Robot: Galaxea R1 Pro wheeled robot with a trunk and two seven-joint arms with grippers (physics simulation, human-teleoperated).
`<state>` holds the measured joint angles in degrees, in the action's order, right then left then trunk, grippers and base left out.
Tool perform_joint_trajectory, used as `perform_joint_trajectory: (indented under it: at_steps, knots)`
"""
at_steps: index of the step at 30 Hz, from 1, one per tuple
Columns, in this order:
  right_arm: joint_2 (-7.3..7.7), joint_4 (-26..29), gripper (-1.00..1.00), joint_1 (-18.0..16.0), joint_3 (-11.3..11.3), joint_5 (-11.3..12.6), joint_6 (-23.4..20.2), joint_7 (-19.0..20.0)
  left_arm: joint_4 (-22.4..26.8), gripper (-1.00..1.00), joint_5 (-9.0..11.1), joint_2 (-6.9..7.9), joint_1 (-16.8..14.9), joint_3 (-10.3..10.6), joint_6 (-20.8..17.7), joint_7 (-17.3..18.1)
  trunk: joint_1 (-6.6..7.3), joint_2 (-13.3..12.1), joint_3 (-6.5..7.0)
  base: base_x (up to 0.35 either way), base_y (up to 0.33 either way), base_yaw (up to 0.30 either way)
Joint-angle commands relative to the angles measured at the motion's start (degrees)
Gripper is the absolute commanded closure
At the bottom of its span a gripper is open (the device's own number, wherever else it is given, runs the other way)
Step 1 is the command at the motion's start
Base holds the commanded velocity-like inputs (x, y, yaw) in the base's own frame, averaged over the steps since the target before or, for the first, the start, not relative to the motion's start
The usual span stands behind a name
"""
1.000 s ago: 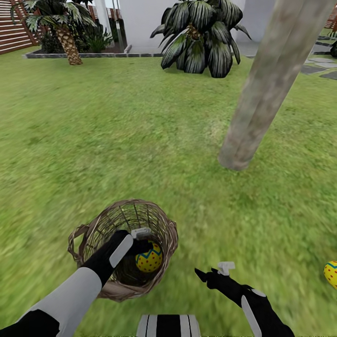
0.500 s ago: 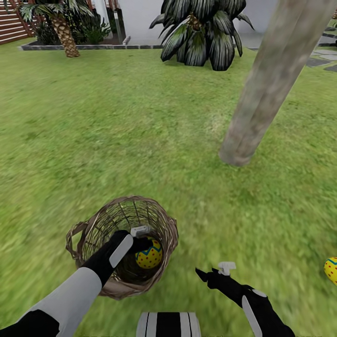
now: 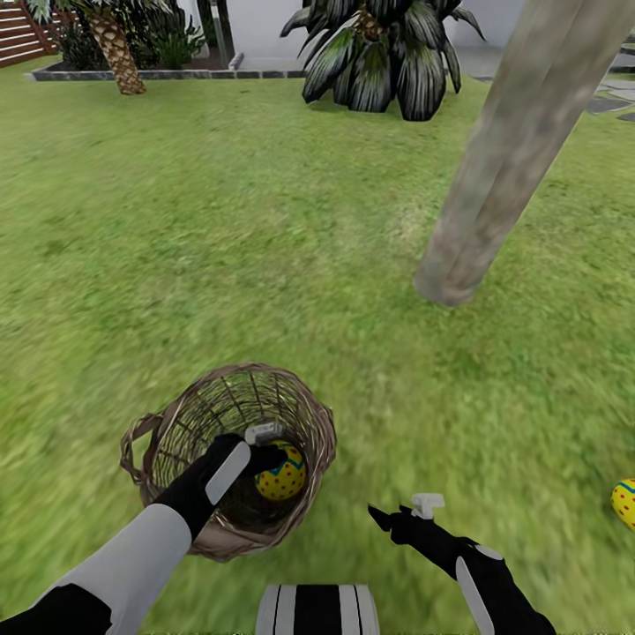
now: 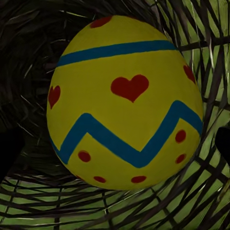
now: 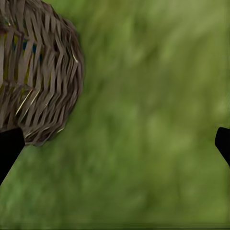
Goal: Take the three Easter eggs out of the wicker basket on the lawn in the garden, then place them on the lawn next to a single tree (choose any tree) so that all three eggs are next to the same tree and none are left in the basket.
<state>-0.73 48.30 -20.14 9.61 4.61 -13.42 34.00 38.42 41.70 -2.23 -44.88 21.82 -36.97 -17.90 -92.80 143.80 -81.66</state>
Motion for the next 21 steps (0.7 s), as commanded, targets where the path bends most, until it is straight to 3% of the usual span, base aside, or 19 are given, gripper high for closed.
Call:
perform_joint_trajectory:
  at_steps: [1,6,17,21]
  knots:
    - [-0.06,0.0,-1.00,0.0,0.2,0.5,-0.6,0.3,0.1,-1.00,0.6,0.03,0.0,0.2,0.0,-0.5,-0.01,0.0,-0.27,0.000,0.000,0.000]
    - [-0.06,0.0,-1.00,0.0,0.2,0.5,-0.6,0.3,1.2,-1.00,0.6,0.13,0.0,-0.3,0.0,-0.6,-0.14,0.1,-1.37,0.000,0.000,0.000]
    - [-0.08,0.0,-1.00,0.0,0.2,0.4,-0.5,0.1,2.1,-1.00,0.6,0.15,-0.1,-1.0,0.0,-1.0,-0.14,0.1,-1.37,0.000,0.000,0.000]
    - [-0.08,0.0,-1.00,0.0,0.2,0.4,-0.5,-0.1,2.1,-1.00,0.6,0.54,-0.2,-1.2,0.0,-1.0,-0.24,0.2,-2.26,0.000,0.000,0.000]
